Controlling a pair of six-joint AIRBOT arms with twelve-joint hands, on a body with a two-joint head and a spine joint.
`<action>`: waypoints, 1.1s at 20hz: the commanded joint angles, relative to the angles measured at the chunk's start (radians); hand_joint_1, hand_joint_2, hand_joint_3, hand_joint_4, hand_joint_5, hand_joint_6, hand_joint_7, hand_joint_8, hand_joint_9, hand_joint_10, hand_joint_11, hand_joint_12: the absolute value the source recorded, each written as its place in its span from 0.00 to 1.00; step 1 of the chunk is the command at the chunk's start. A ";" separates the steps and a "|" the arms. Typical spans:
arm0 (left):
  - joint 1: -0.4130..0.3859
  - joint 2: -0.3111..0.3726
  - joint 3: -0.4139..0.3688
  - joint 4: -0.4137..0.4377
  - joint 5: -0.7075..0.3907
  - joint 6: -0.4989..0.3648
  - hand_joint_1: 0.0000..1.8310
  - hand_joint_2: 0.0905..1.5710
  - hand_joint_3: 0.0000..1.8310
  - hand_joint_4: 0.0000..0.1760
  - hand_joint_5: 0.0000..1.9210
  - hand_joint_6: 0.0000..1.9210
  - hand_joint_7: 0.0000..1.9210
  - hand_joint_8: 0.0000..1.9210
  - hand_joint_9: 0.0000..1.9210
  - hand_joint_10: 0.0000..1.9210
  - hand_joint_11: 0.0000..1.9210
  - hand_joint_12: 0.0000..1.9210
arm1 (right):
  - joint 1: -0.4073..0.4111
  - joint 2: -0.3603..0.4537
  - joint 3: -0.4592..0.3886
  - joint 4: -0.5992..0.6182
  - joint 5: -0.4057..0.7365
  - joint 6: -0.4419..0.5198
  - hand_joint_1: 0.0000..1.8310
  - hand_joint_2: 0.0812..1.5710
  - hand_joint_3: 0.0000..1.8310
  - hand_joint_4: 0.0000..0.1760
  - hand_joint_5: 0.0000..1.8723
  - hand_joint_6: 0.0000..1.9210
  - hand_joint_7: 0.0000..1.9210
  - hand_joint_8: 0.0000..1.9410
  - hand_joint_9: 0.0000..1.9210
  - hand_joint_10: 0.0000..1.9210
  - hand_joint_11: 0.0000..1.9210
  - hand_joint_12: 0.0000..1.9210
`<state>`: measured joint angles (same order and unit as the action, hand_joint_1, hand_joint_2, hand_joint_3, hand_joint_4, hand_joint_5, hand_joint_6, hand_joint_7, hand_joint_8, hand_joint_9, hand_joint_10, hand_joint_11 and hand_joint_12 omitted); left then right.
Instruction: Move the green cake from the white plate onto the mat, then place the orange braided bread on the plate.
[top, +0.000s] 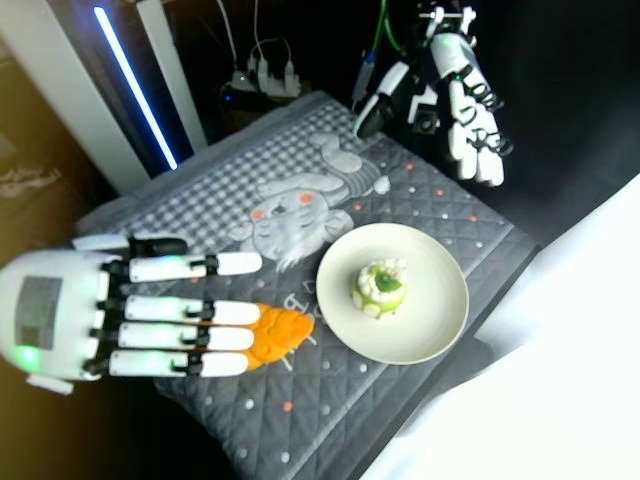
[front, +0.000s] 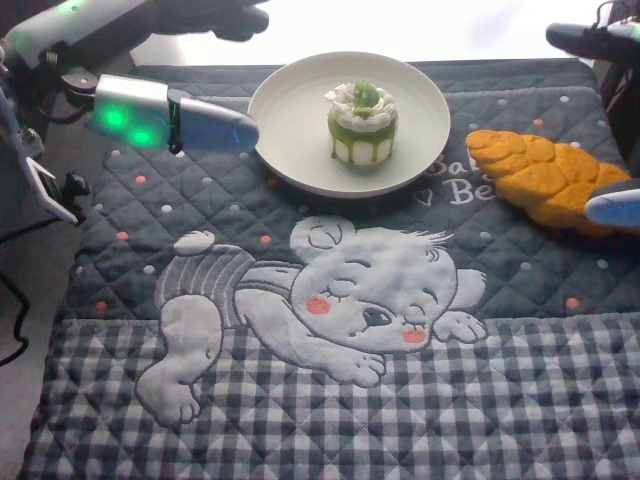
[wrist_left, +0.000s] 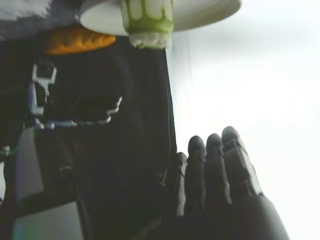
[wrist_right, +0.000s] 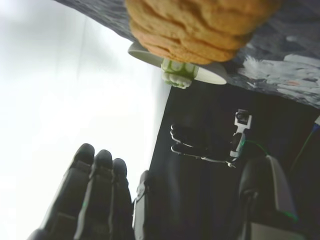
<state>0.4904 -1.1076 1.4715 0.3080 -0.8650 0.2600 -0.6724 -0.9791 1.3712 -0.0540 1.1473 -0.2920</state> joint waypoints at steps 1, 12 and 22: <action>-0.007 0.000 0.000 -0.056 -0.127 -0.006 0.38 0.51 0.00 0.00 0.16 0.00 0.26 0.00 0.27 0.02 0.02 0.54 | 0.005 0.009 0.002 0.039 0.131 0.003 0.40 0.49 0.00 0.58 0.17 0.00 0.18 0.00 0.18 0.00 0.05 0.22; -0.148 -0.108 0.117 0.089 0.060 -0.092 0.43 0.51 0.00 0.13 0.17 0.00 0.23 0.00 0.25 0.00 0.17 0.12 | 0.005 0.006 -0.016 0.011 0.186 0.003 0.39 0.48 0.00 0.70 0.18 0.00 0.17 0.00 0.18 0.00 0.07 0.16; -0.255 -0.274 0.284 0.383 0.325 -0.251 0.43 0.45 0.00 0.82 0.13 0.00 0.15 0.00 0.17 0.00 0.14 0.06 | 0.004 0.008 -0.039 0.006 0.273 0.003 0.34 0.49 0.01 0.93 0.16 0.00 0.17 0.00 0.18 0.00 0.08 0.16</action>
<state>0.2512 -1.3880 1.7527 0.7334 -0.4725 0.0166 -0.6720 -0.9821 1.3331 -0.0929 1.2903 -0.2924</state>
